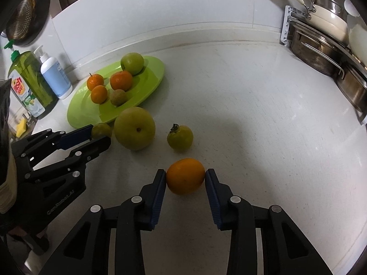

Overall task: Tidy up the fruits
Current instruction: 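Close the left gripper on a small green fruit while the right gripper grasps an orange, then carry the green fruit in the left gripper and the orange in the right gripper over the plate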

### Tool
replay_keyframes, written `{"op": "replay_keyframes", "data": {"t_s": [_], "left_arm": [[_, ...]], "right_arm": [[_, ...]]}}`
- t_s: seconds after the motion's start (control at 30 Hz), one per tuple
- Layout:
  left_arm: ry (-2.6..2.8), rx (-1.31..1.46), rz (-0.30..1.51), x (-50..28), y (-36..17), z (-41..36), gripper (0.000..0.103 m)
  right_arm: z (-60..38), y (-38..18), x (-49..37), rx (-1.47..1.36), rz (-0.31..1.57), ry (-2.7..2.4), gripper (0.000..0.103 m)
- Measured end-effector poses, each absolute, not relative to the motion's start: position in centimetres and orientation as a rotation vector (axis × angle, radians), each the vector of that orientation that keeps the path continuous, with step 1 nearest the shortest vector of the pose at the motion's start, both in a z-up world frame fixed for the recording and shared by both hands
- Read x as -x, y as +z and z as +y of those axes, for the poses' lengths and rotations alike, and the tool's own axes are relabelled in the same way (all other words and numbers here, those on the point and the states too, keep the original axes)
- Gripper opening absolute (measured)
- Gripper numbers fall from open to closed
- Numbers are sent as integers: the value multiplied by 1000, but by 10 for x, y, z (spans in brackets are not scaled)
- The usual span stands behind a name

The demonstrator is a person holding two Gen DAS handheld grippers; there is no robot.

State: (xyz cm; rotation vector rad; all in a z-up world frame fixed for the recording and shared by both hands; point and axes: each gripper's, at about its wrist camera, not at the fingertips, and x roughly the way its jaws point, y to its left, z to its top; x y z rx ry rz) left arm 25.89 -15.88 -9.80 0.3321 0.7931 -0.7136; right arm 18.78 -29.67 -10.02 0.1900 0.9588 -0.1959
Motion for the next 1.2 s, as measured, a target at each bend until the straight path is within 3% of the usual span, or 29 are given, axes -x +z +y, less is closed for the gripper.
{"op": "replay_keyframes", "data": {"t_s": [1.2], "left_arm": [[-503,-188,699,-212,-27,-106,29]], "right_arm": [[-259,-33,-175,-82,789,11,36]]}}
